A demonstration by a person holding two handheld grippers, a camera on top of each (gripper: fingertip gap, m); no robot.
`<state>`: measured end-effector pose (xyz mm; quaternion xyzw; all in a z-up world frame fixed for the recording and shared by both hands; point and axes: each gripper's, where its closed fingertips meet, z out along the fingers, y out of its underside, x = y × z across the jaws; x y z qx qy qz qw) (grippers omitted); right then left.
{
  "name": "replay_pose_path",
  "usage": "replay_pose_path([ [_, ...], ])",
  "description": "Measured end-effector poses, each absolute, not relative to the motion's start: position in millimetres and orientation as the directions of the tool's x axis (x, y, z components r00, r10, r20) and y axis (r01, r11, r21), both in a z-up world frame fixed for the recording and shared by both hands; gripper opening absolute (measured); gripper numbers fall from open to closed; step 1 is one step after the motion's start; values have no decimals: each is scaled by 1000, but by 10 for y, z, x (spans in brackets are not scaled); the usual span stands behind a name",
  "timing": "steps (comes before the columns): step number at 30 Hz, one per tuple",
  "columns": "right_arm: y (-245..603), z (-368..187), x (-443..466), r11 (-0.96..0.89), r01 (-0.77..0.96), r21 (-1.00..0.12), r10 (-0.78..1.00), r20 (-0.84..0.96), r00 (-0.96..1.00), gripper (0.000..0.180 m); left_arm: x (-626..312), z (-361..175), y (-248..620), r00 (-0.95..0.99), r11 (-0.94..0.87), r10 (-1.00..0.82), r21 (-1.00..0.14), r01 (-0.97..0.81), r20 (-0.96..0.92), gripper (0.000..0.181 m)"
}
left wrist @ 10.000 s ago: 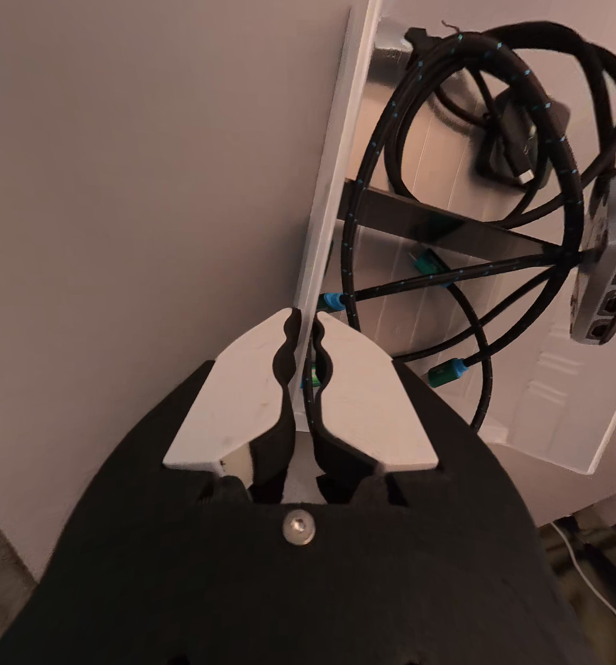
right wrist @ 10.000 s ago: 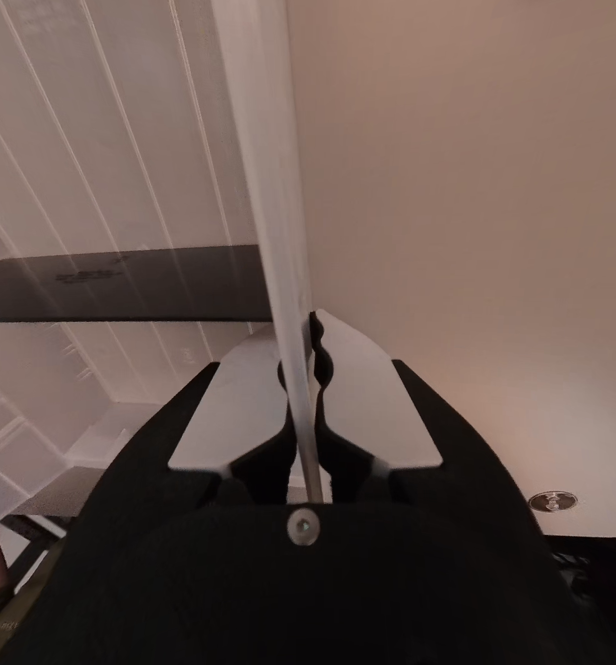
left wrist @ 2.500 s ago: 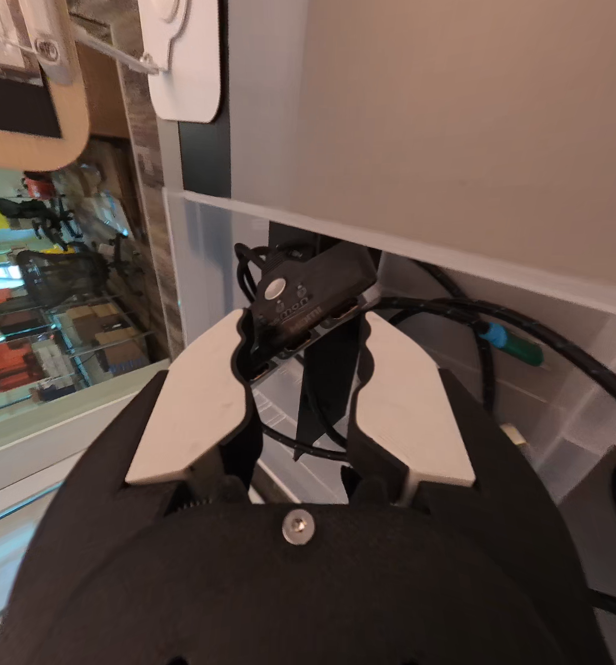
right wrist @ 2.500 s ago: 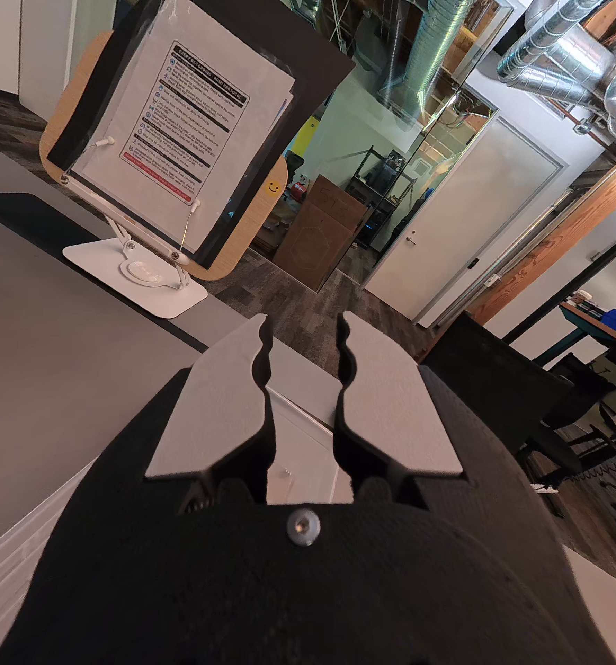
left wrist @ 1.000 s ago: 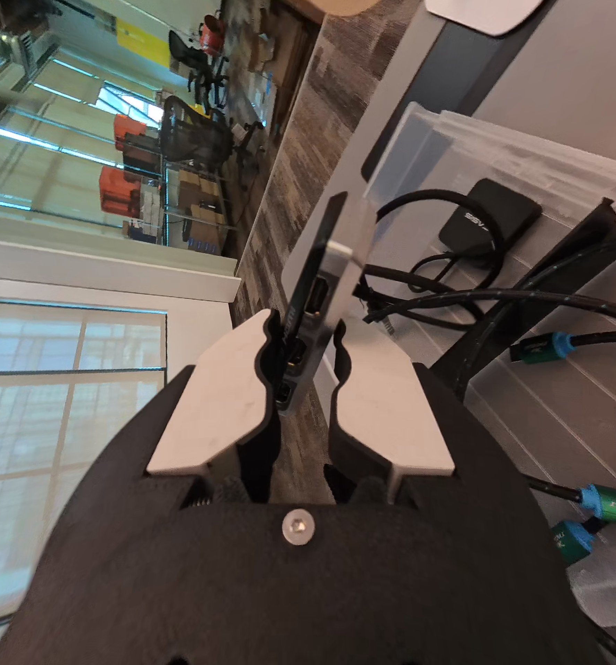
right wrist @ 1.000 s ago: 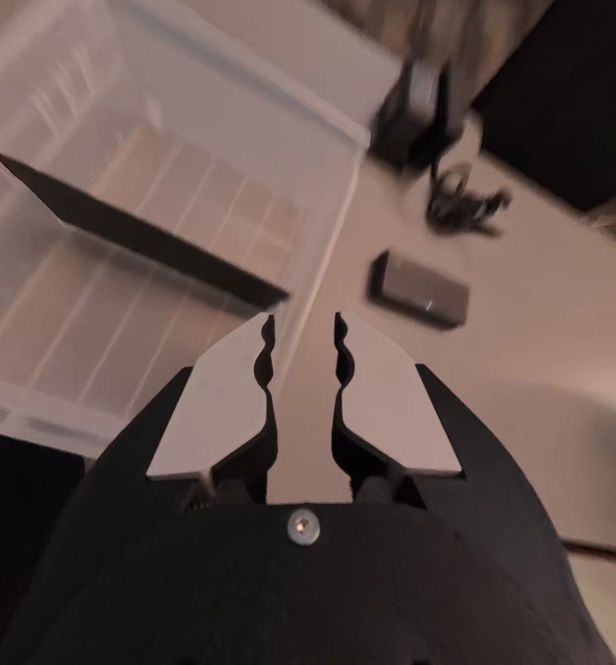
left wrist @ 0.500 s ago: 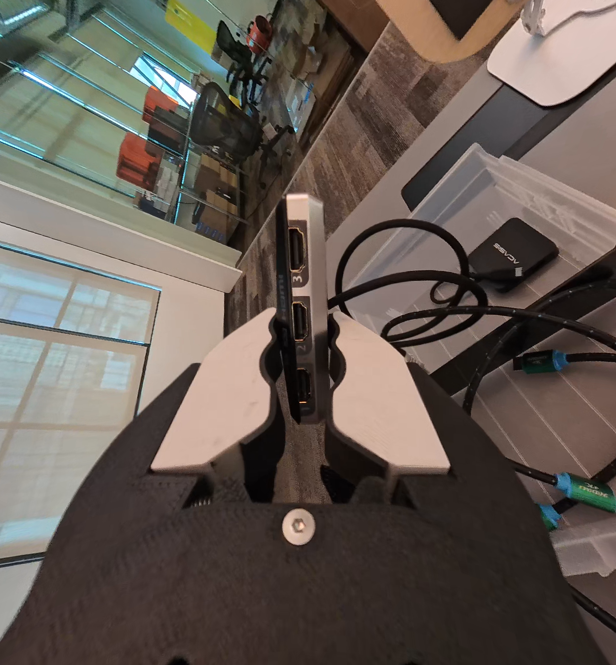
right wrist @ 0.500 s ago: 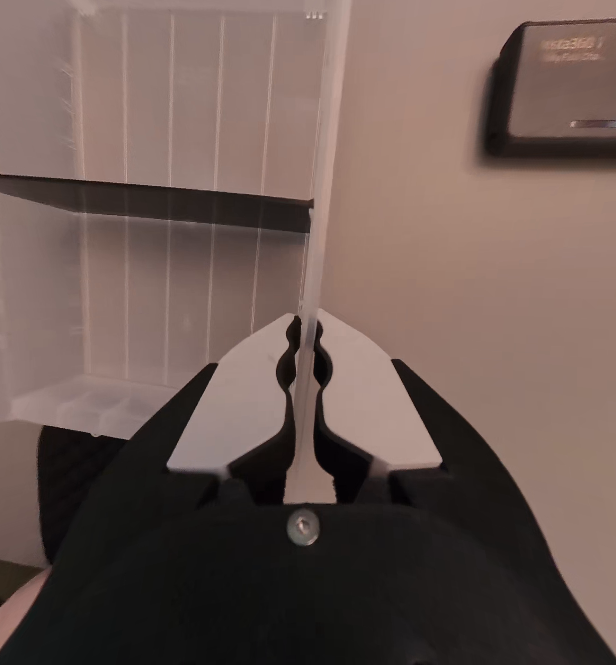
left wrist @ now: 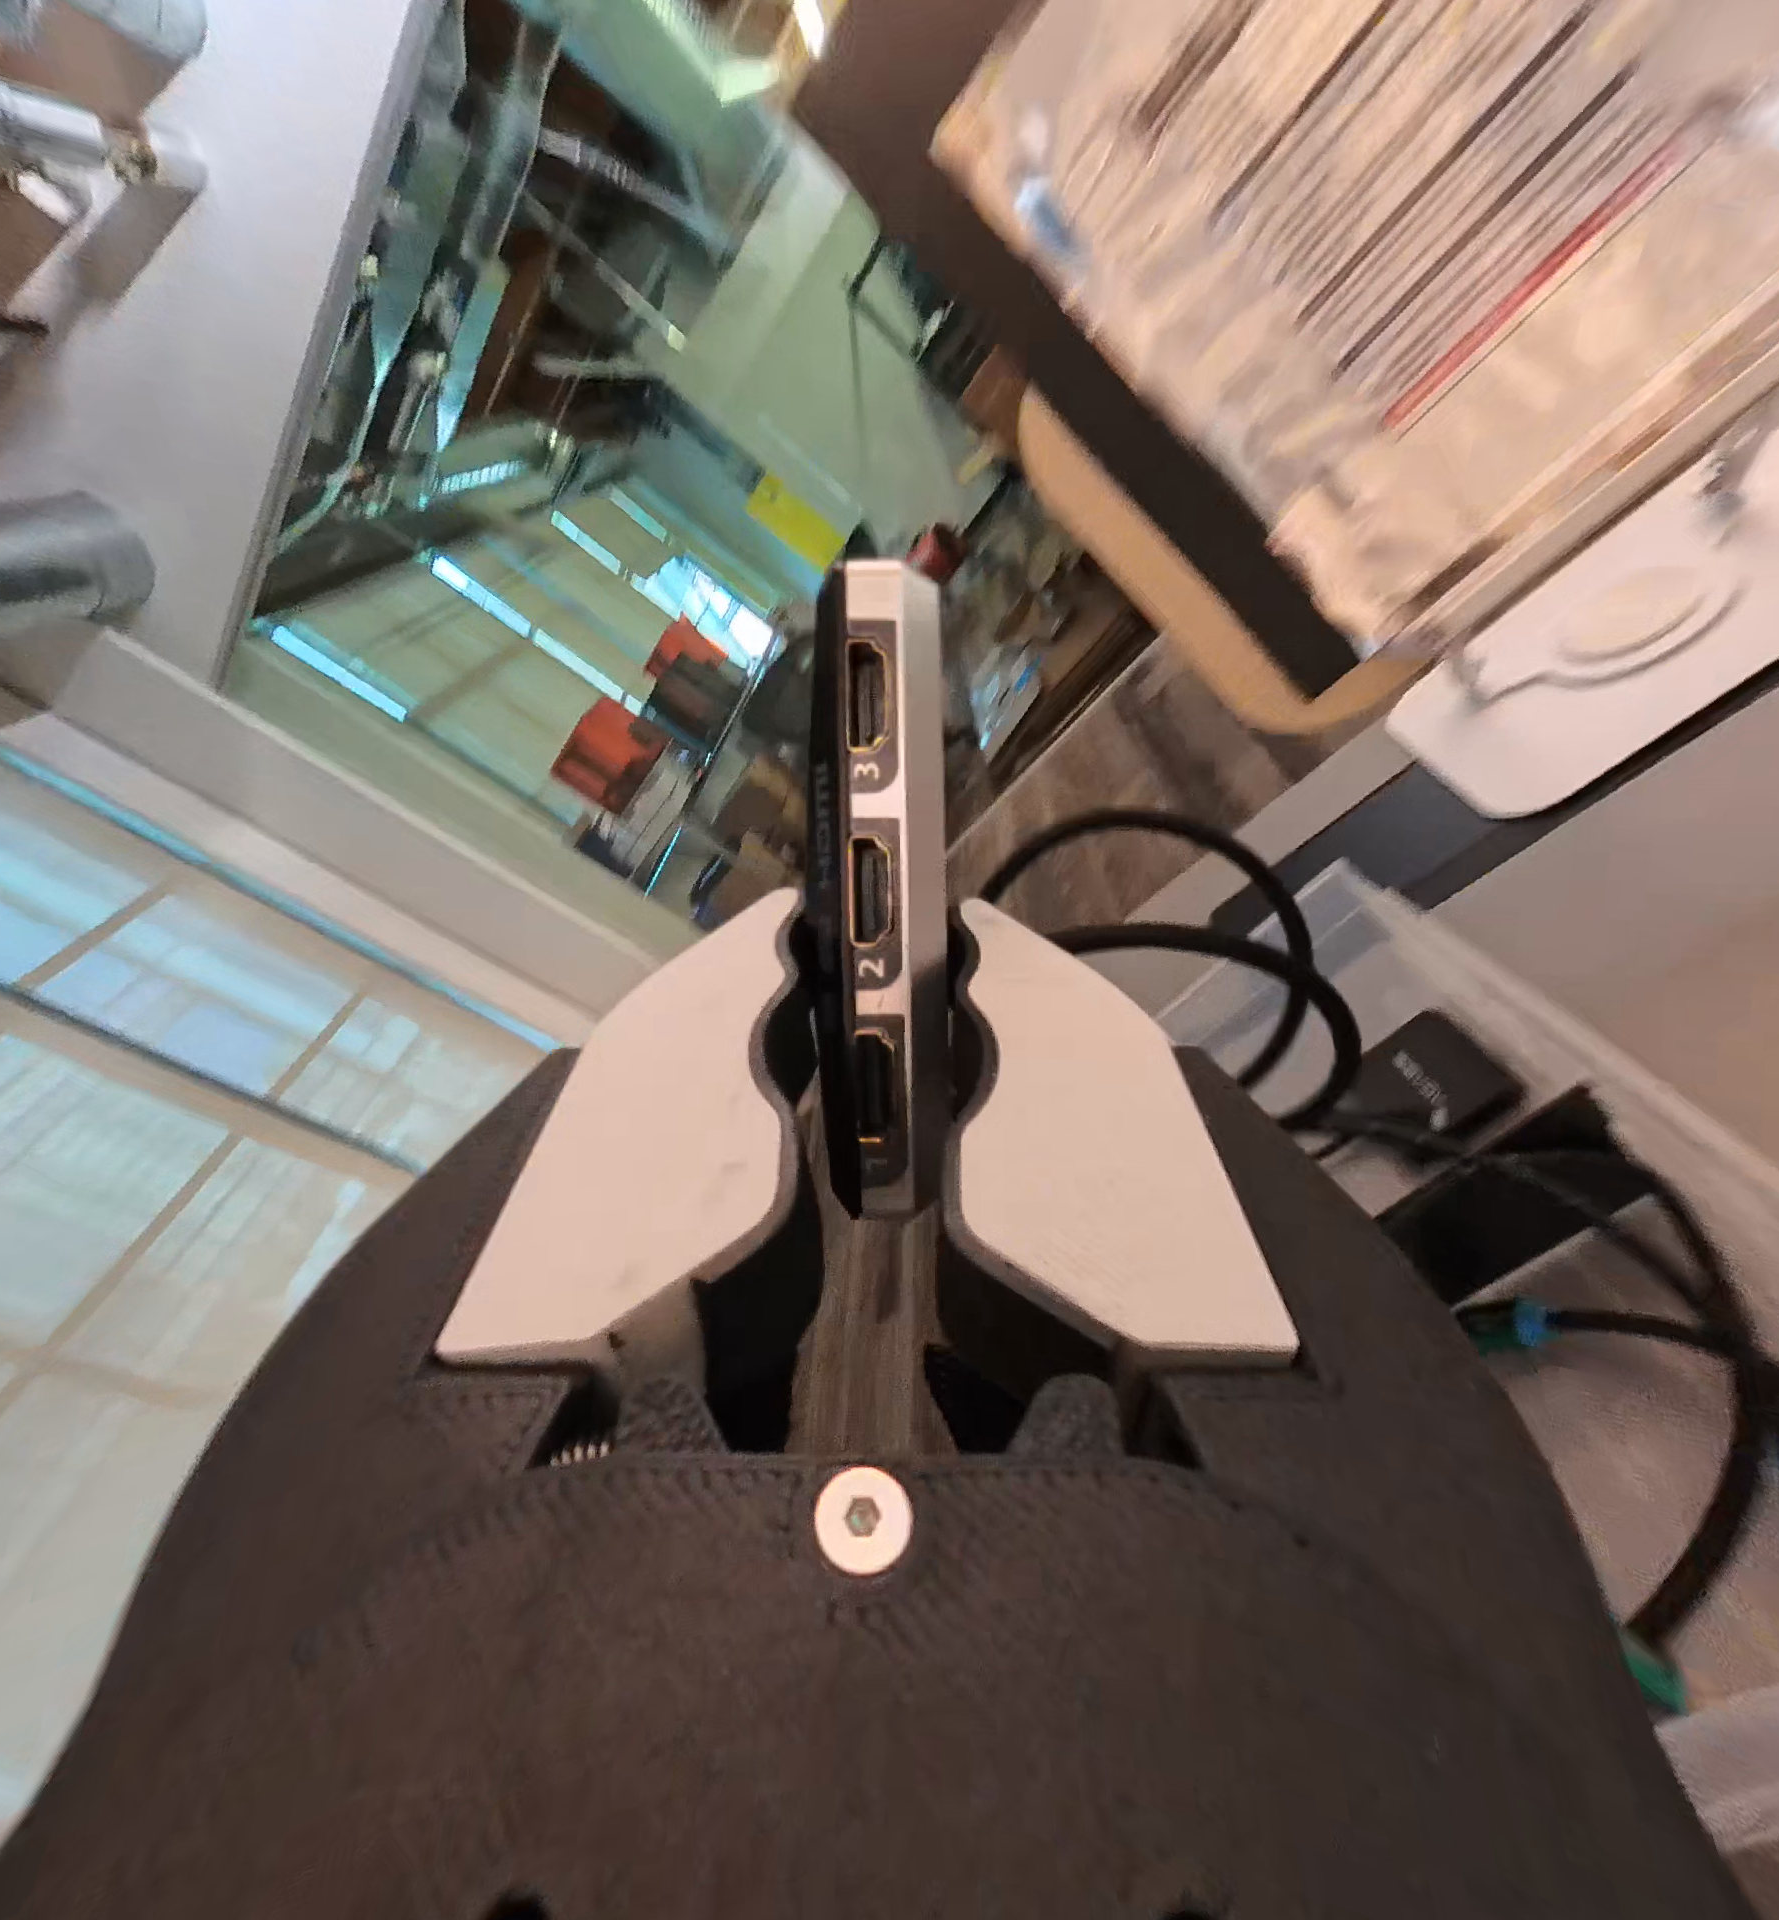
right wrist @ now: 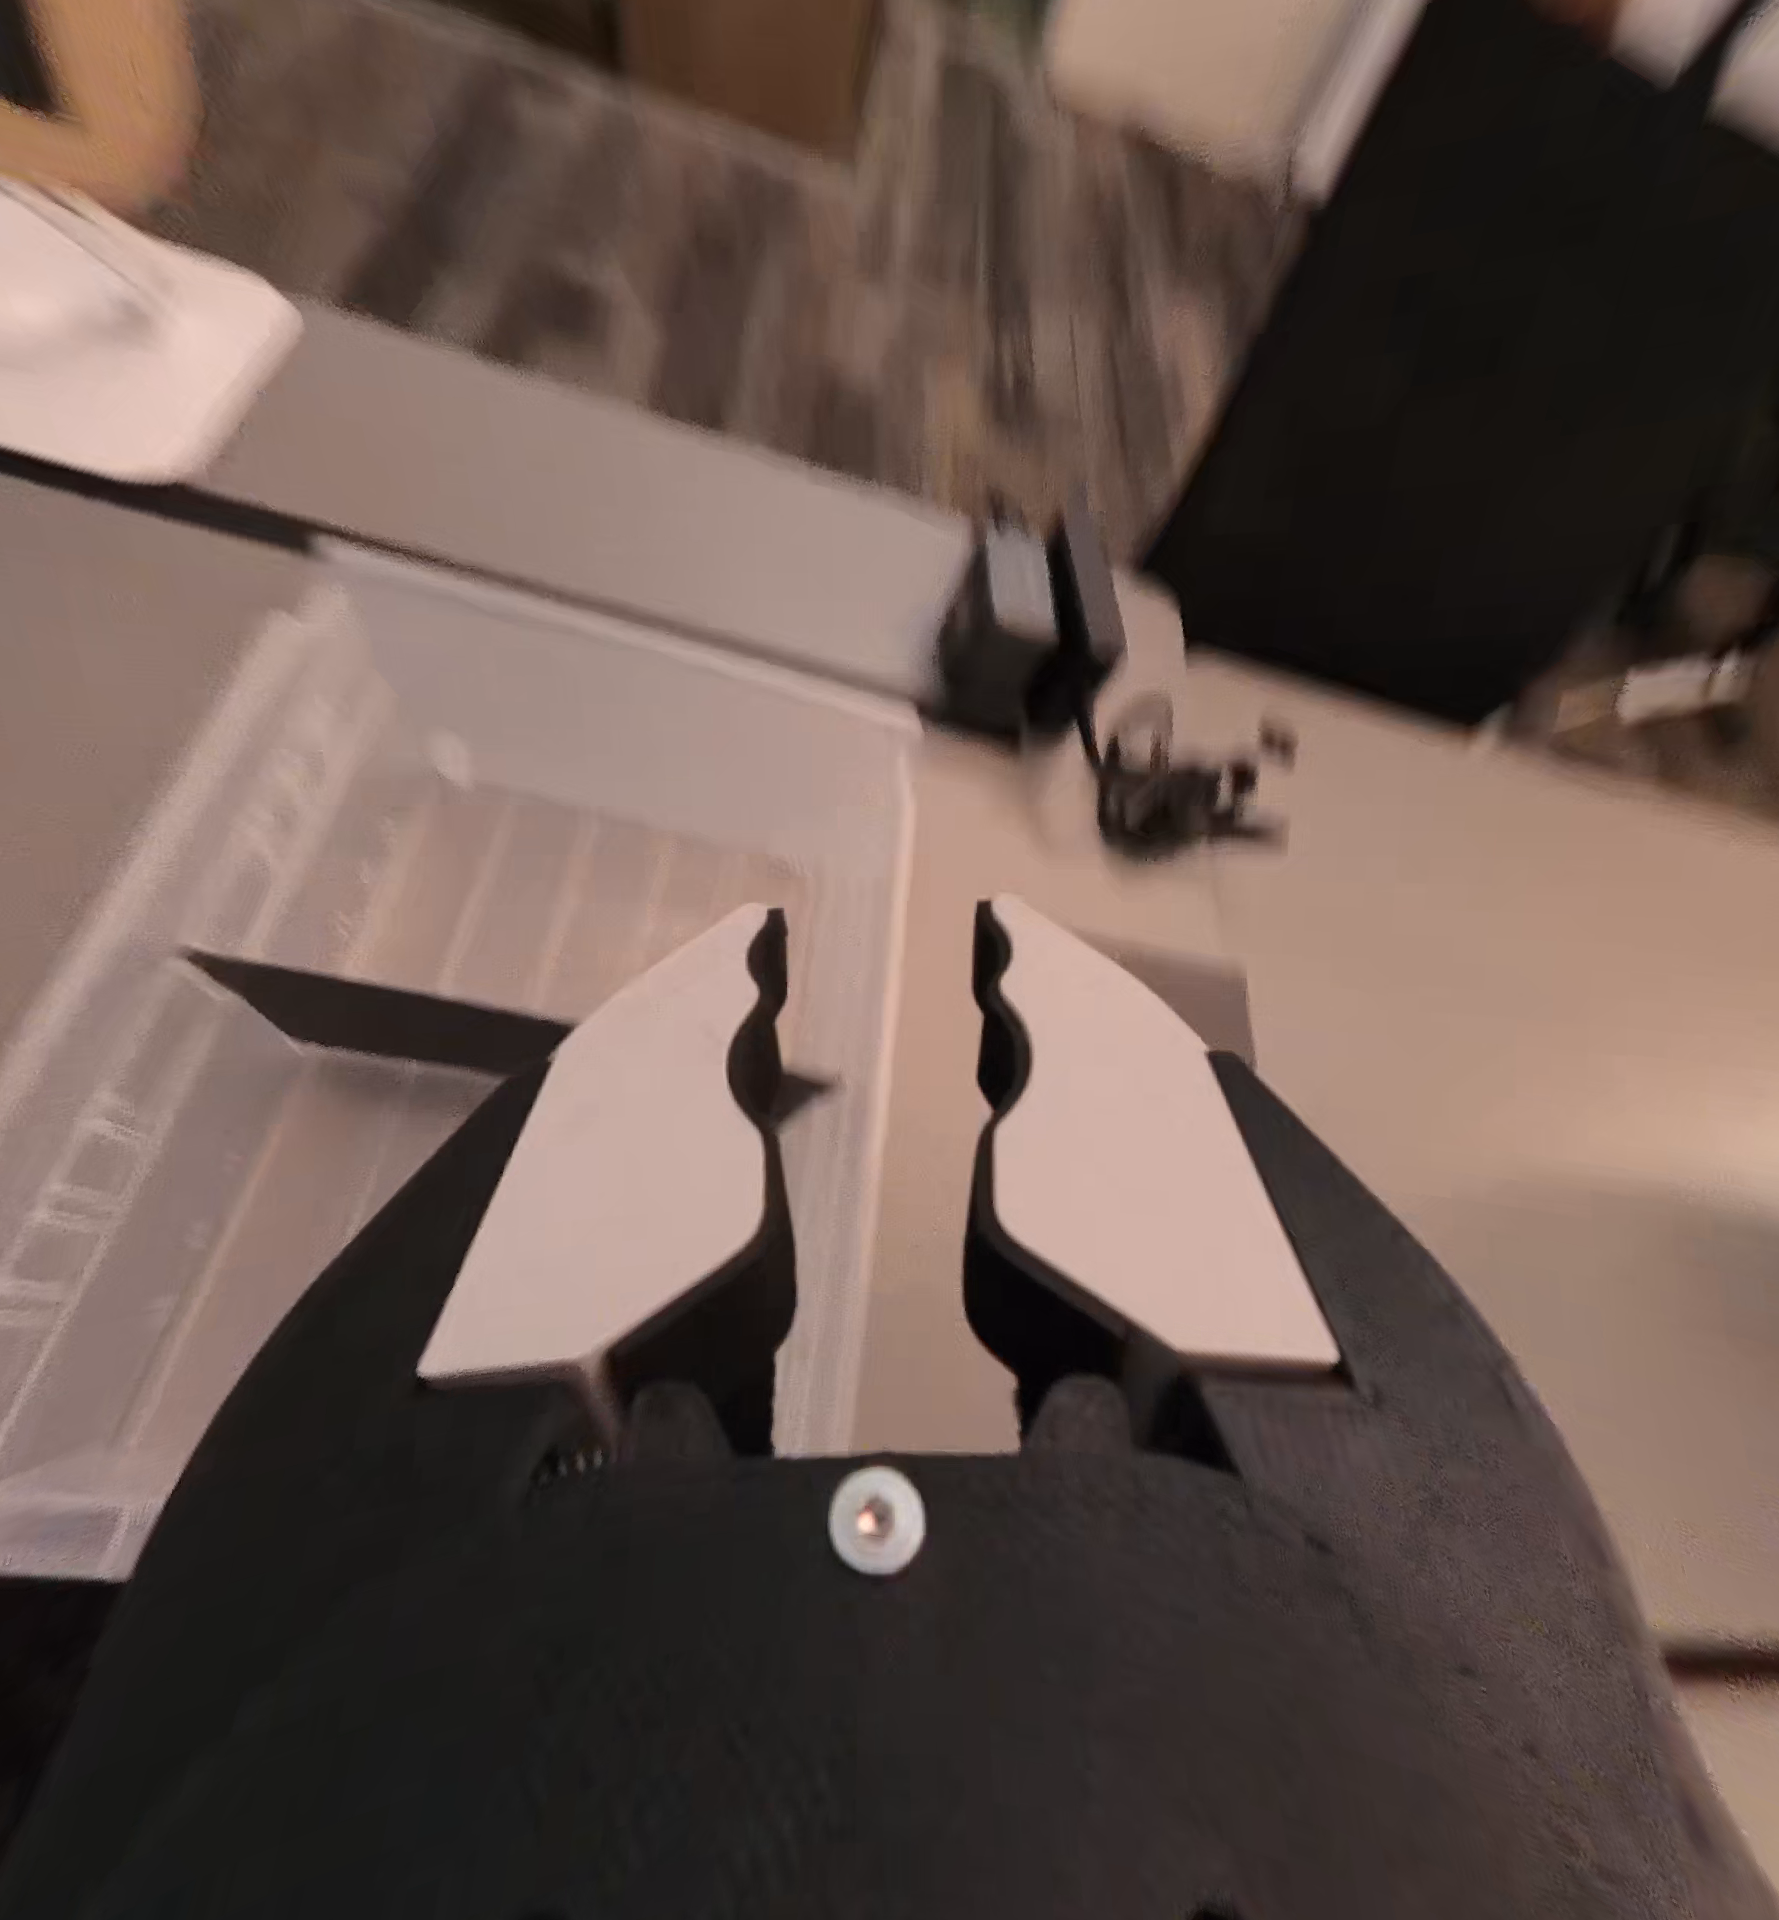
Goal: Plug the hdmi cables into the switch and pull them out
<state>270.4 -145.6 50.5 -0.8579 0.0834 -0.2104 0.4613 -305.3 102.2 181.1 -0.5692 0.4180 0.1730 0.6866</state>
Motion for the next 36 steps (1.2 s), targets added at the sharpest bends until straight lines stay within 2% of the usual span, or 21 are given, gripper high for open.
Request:
replay_pose_path([
  [3, -1124, 987, 2128, -401, 355, -845, -202, 459, 865, 37, -2670, 1897, 779, 586, 416, -297, -654, -632, -754, 20],
  [5, -887, 1193, 1624, -280, 486, -828, -103, 530, 842, 37, -2389, 1864, 587, 545, 472, -377, -662, -583, -749, 20],
  [10, -507, 1261, 97, 76, 593, -801, 323, 583, 746, 42, -1613, 1409, 183, 300, 556, -588, -645, -524, -751, 22],
  [13, -414, 1054, -439, 205, 621, -757, 453, 635, 625, 47, -1219, 911, 187, 139, 574, -644, -596, -562, -752, 22],
  [19, -19, 293, -687, 142, 734, -664, 558, 666, 495, 56, -832, 86, 143, -137, 691, -633, -476, -544, -762, 21],
  [21, 61, 140, -709, 137, 762, -633, 564, 682, 465, 44, -807, -30, 54, -197, 711, -642, -480, -514, -741, 21],
  [23, 11, -49, -784, 129, 777, -616, 653, 643, 401, 22, -813, -102, 15, -227, 702, -668, -500, -507, -708, 22],
  [26, 48, -139, -781, 106, 787, -607, 668, 630, 396, 21, -881, -129, 100, -211, 656, -717, -539, -528, -665, 25],
  [29, 135, -201, -700, 56, 782, -621, 658, 612, 439, 20, -1197, 30, 469, -103, 547, -760, -545, -635, -642, 53],
  [30, 164, -229, -672, 38, 782, -622, 654, 608, 451, 21, -1386, 121, 641, -35, 480, -777, -557, -678, -628, 52],
  [33, 224, -390, -573, -8, 844, -536, 642, 644, 415, 21, -2219, 310, 1215, 230, 193, -783, -579, -792, -577, 63],
  [35, 258, -488, -544, -25, 877, -480, 639, 667, 383, 21, -2912, 177, 1480, 397, -85, -773, -540, -837, -494, 70],
  [36, 277, -532, -536, -38, 885, -465, 639, 670, 379, 21, -3236, 43, 1538, 467, -223, -768, -501, -837, -438, 80],
])
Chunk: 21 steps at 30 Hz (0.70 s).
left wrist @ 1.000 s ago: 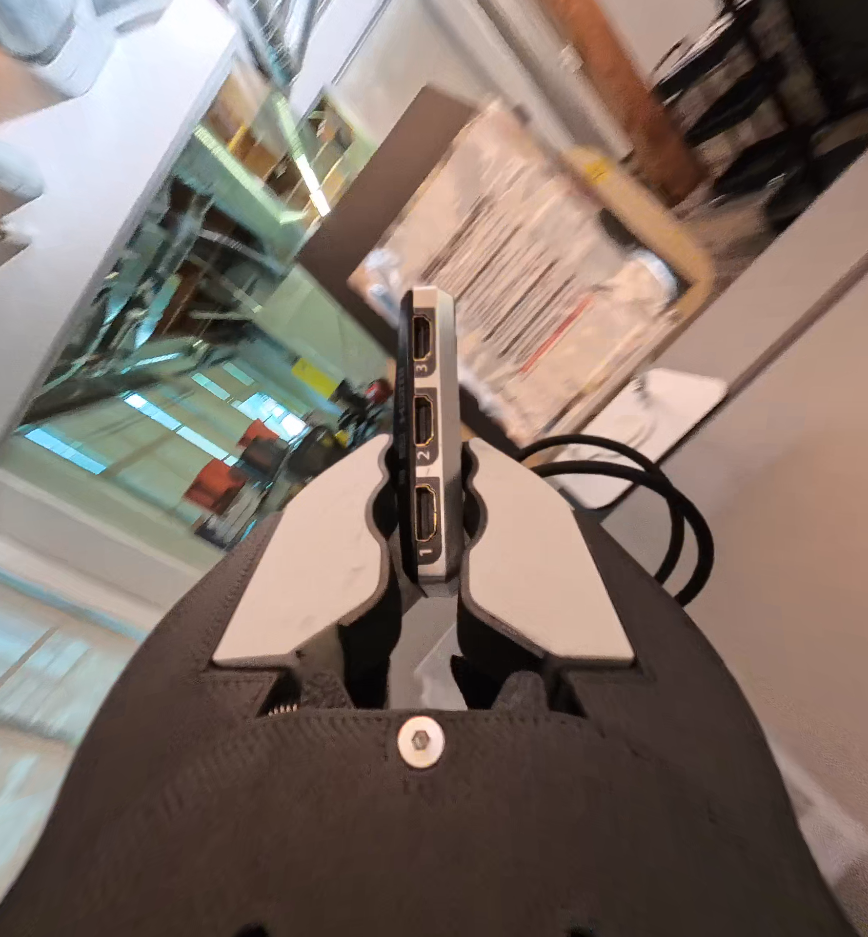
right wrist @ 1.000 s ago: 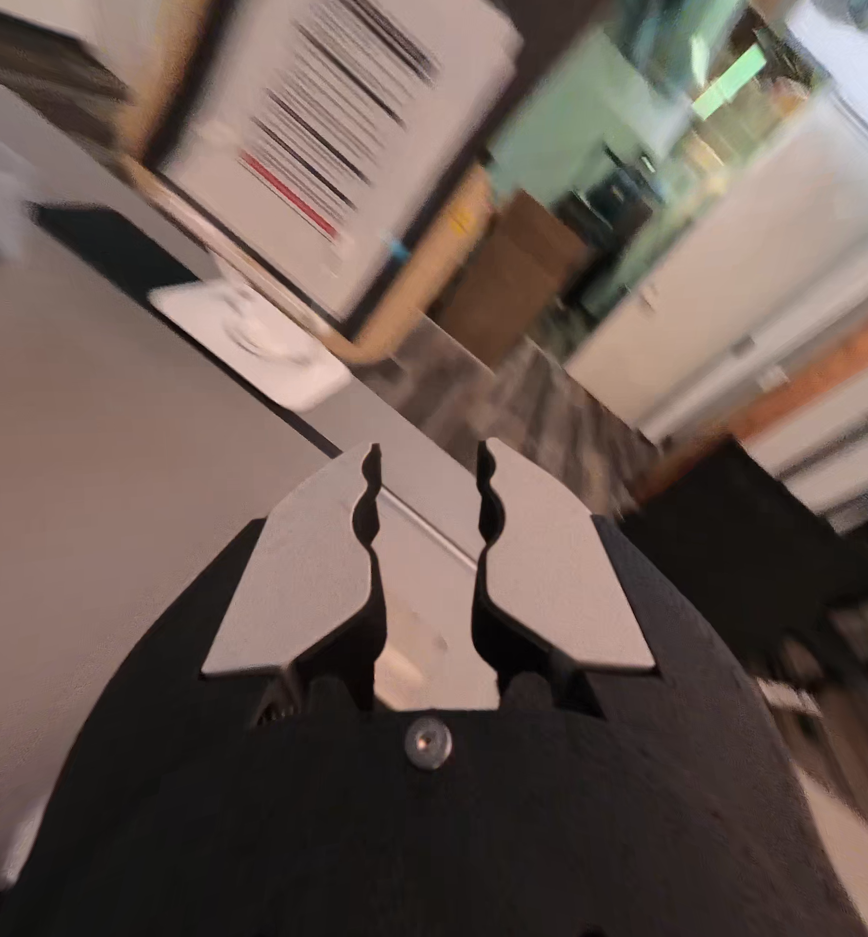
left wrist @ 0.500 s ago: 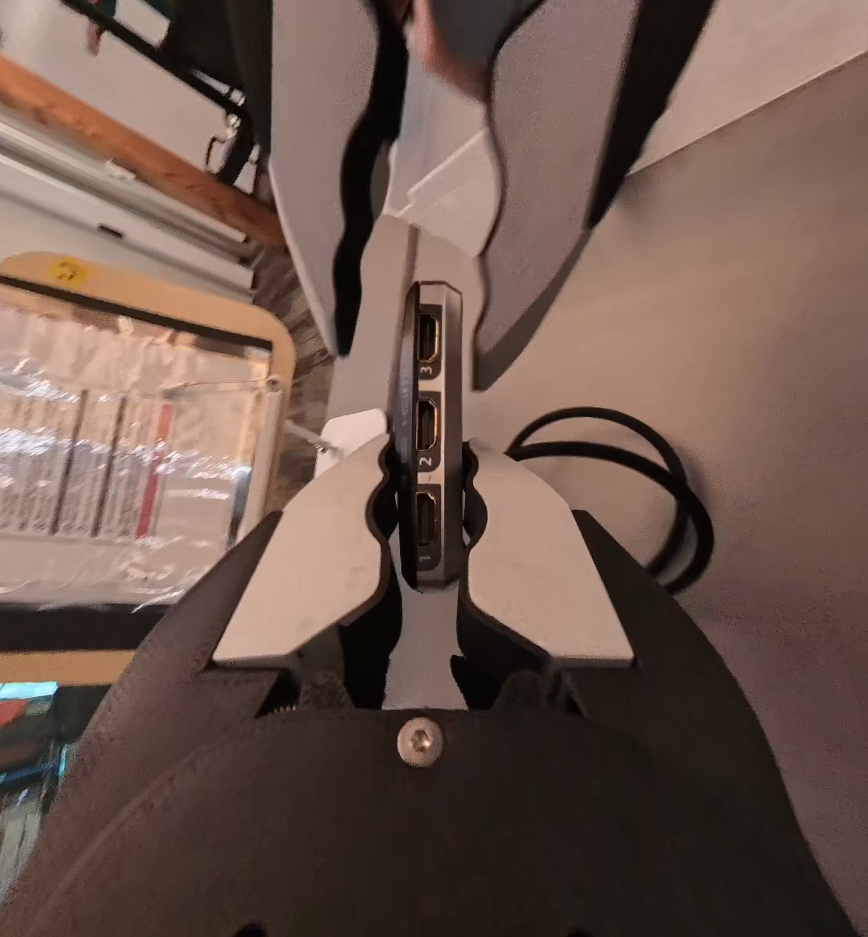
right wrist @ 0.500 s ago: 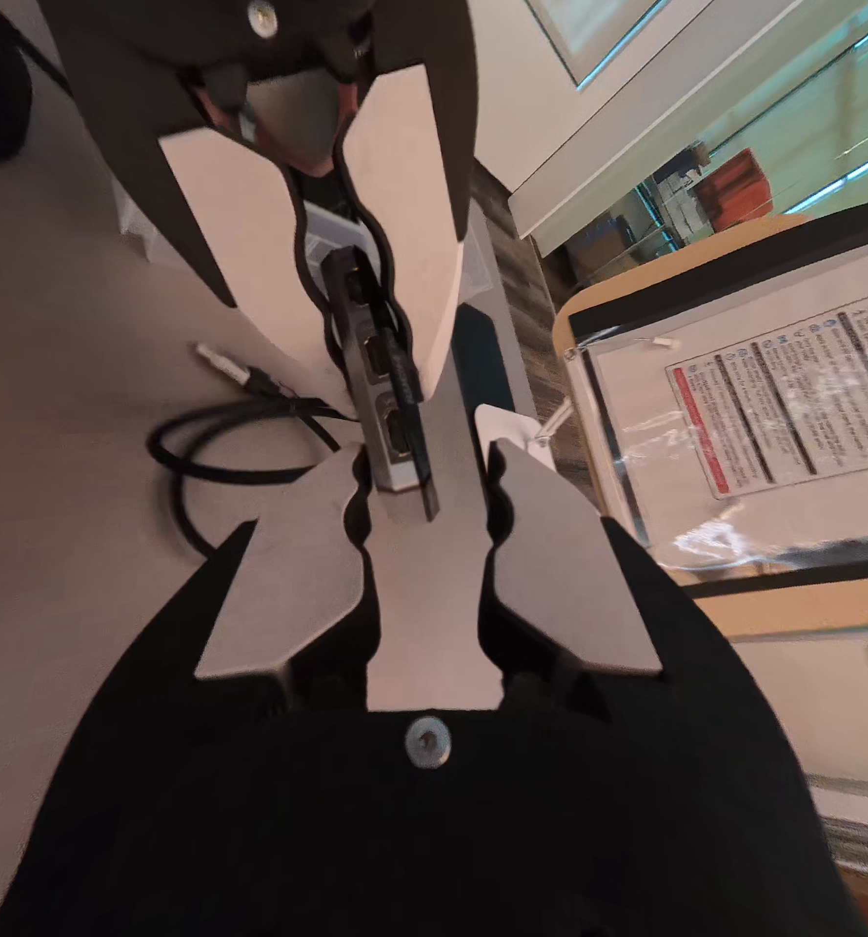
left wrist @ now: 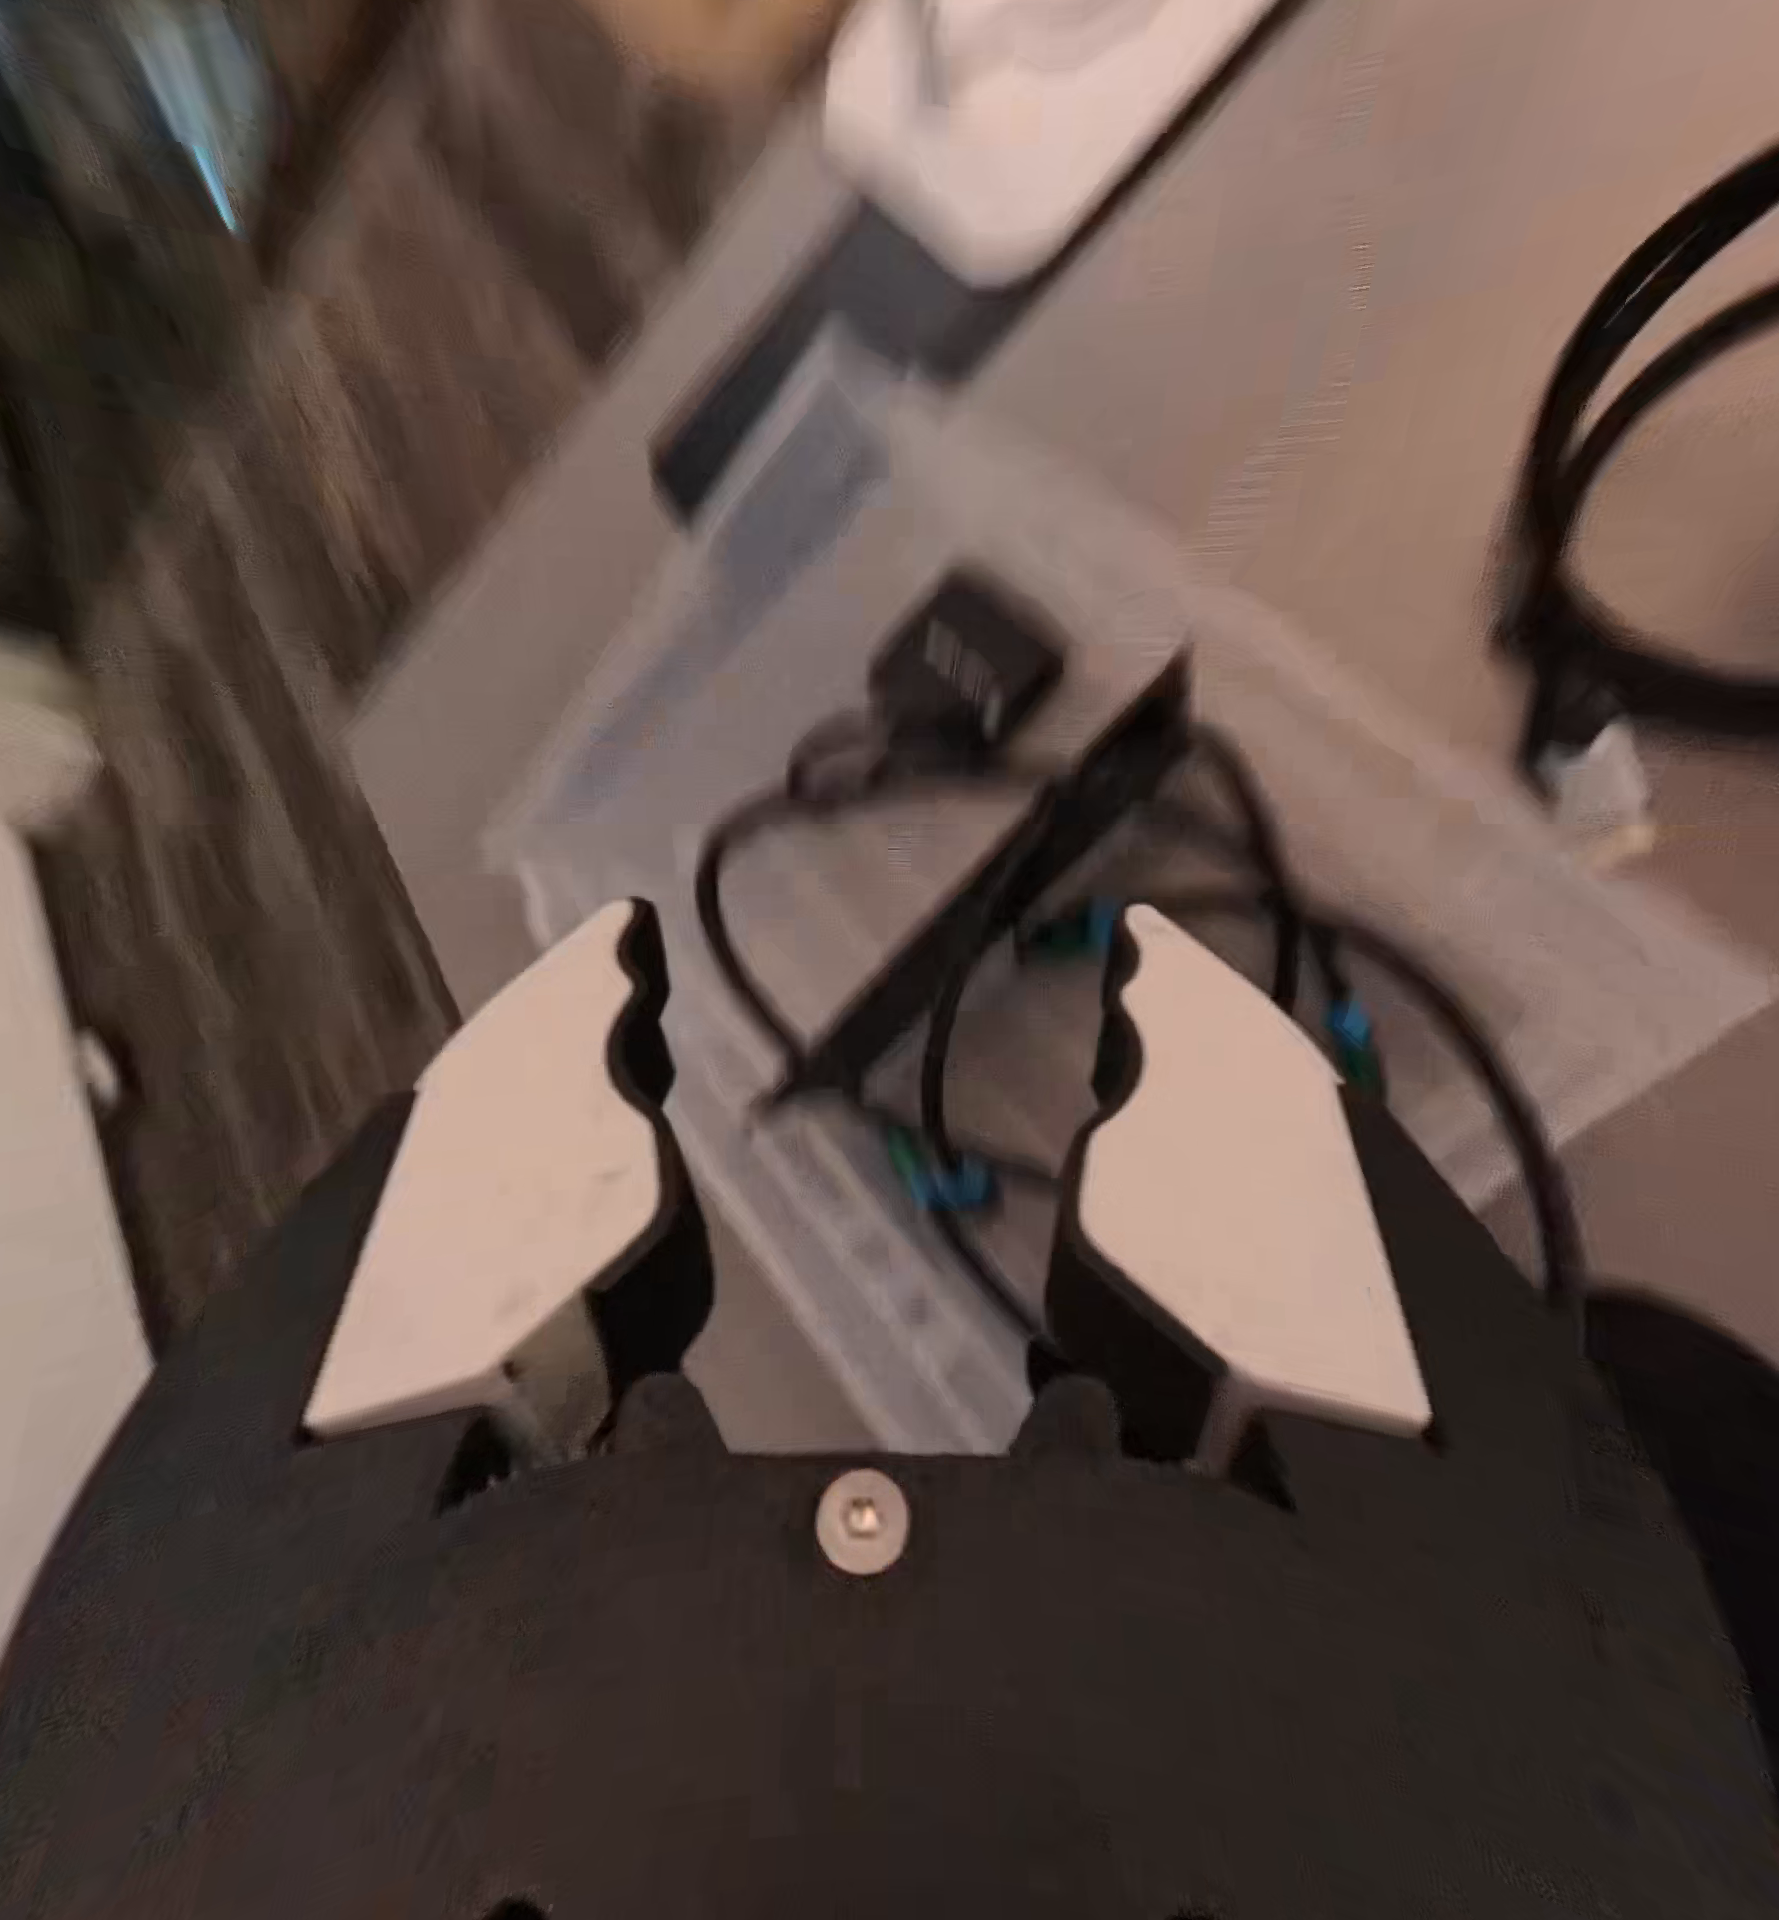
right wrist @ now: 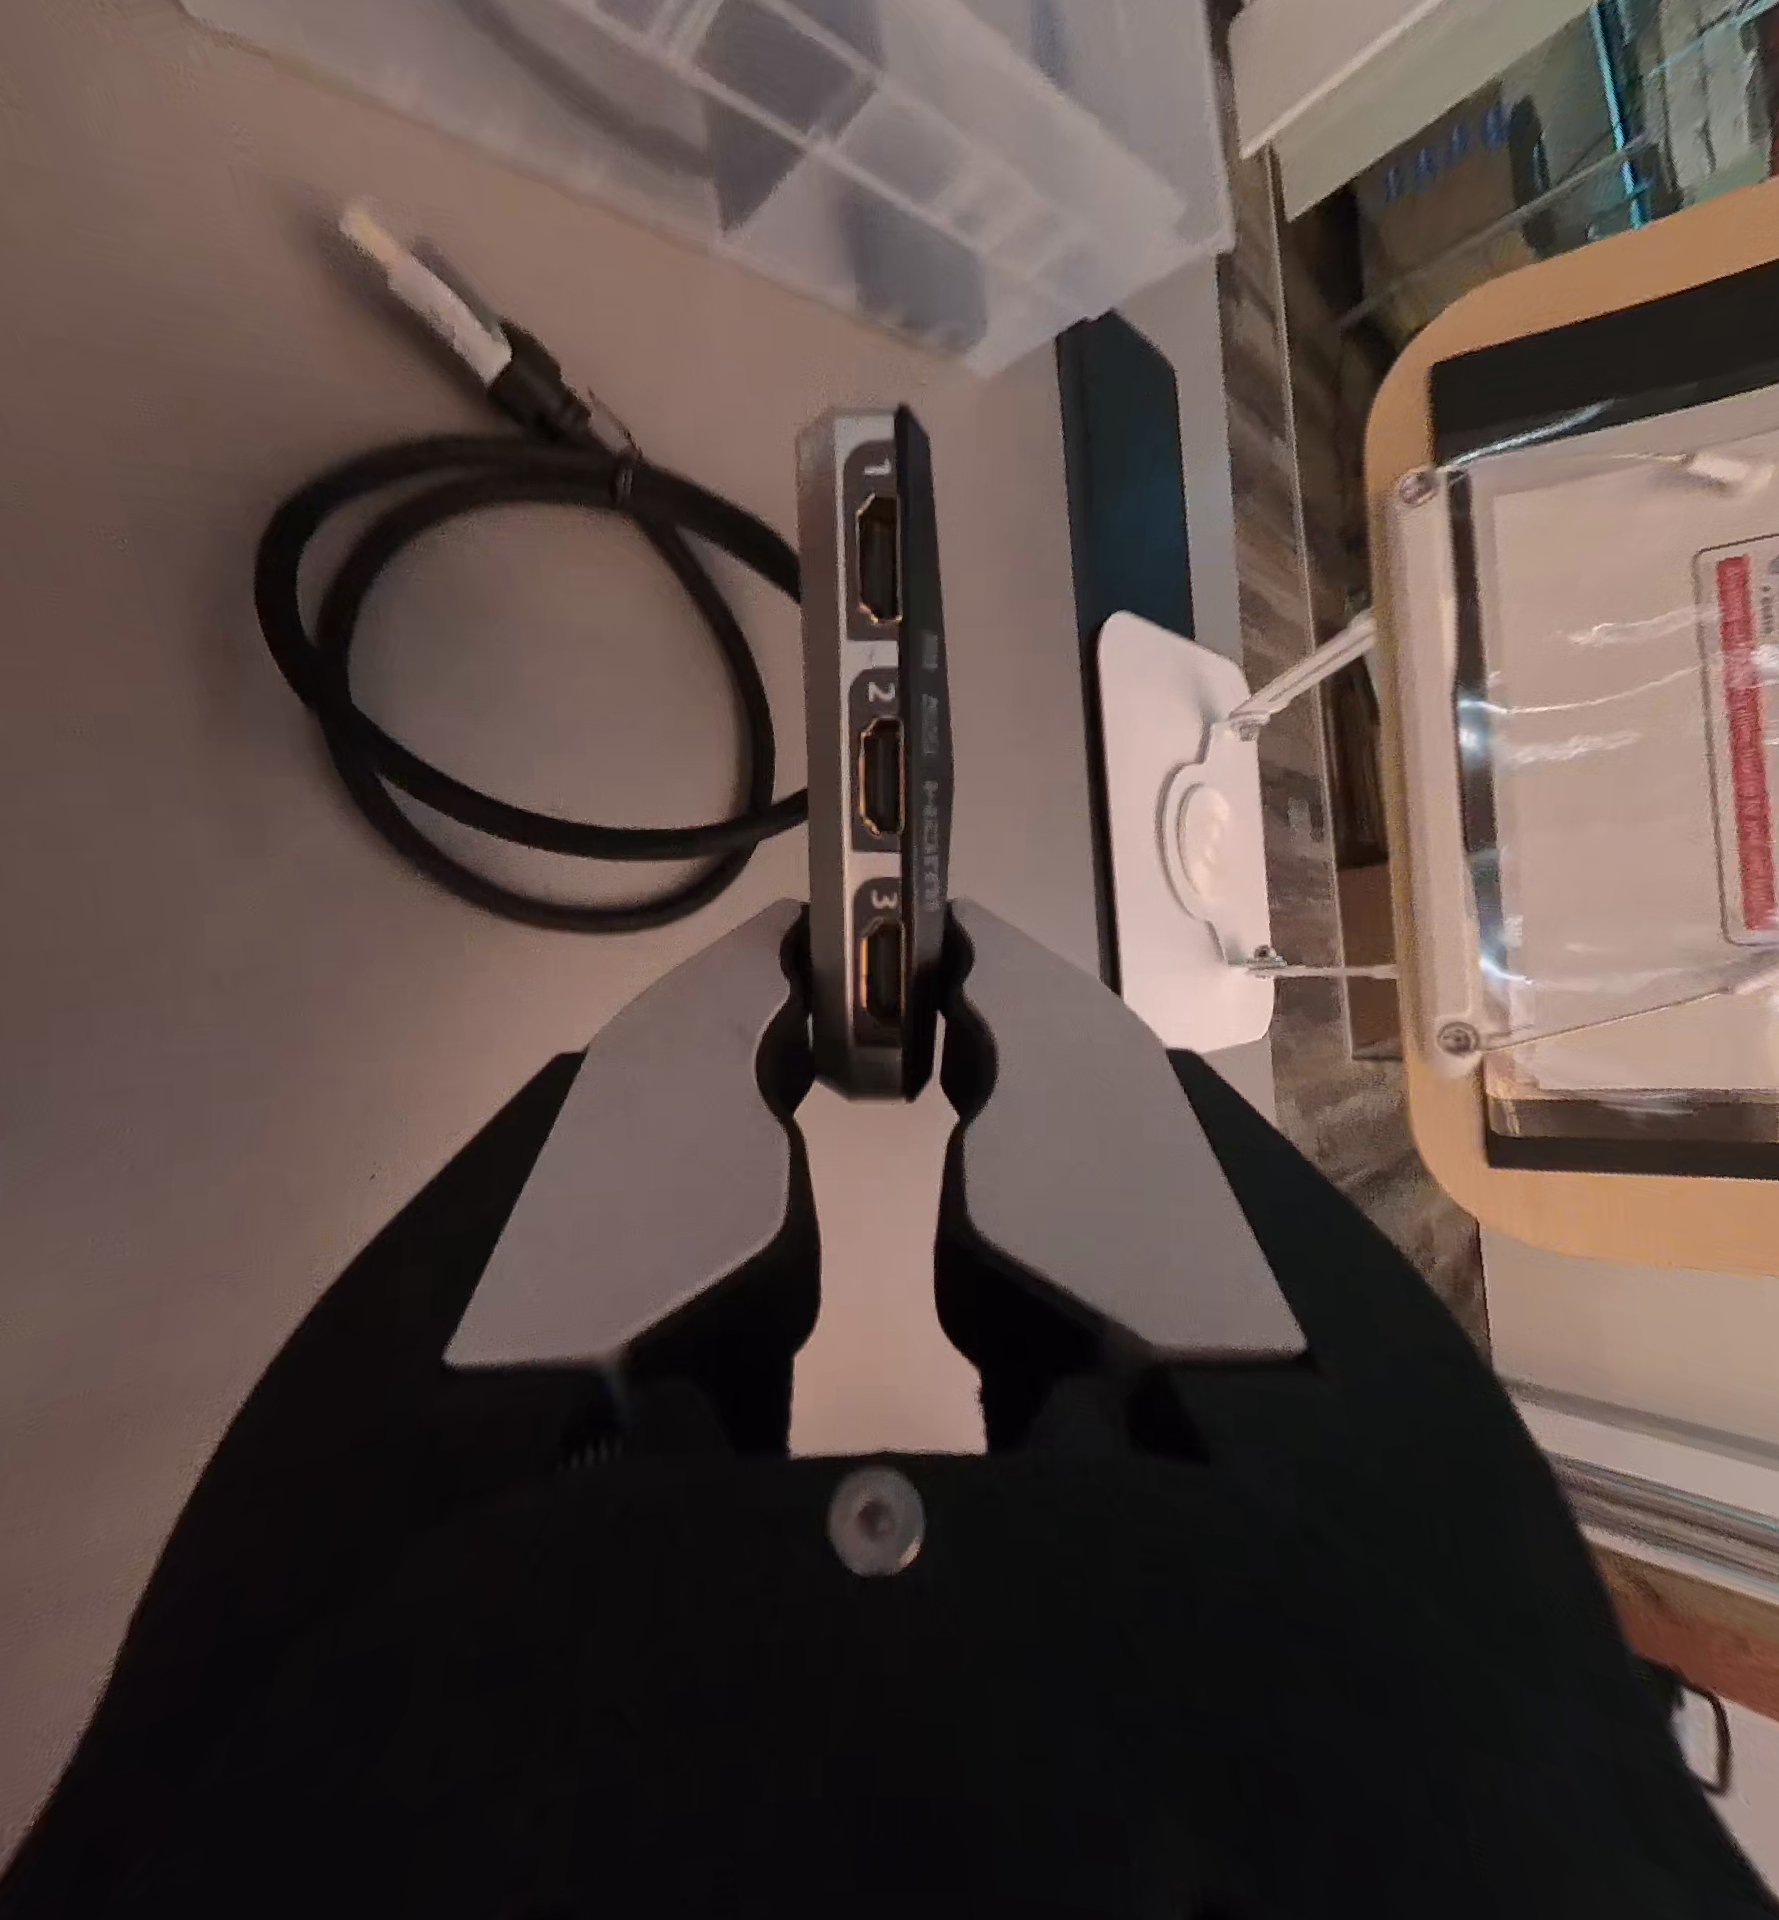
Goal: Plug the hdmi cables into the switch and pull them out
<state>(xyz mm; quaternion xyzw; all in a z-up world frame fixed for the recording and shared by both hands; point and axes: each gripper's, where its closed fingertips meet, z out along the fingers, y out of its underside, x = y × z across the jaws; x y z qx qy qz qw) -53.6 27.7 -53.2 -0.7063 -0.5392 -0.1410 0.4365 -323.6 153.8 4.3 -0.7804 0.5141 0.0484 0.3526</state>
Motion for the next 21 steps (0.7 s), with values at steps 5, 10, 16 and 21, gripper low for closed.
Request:
replay_pose_path([
  [5, 344, -786, -465, -84, 930, -358, 646, 691, 325, 21, -4132, -548, 1699, 682, -590, -692, -360, -723, -237, 80],
  [10, 408, -1013, -407, -131, 949, -287, 648, 700, 301, 22, -4322, -989, 1544, 696, -677, -710, -171, -716, -104, 86],
  [16, 439, -1143, -382, -166, 943, -288, 653, 684, 324, 24, -4478, -1161, 1470, 672, -667, -737, -83, -741, -80, 80],
  [21, 411, -1282, -380, -233, 927, -295, 688, 623, 371, 24, -4608, -1130, 1602, 690, -683, -709, -102, -724, -149, 70],
])
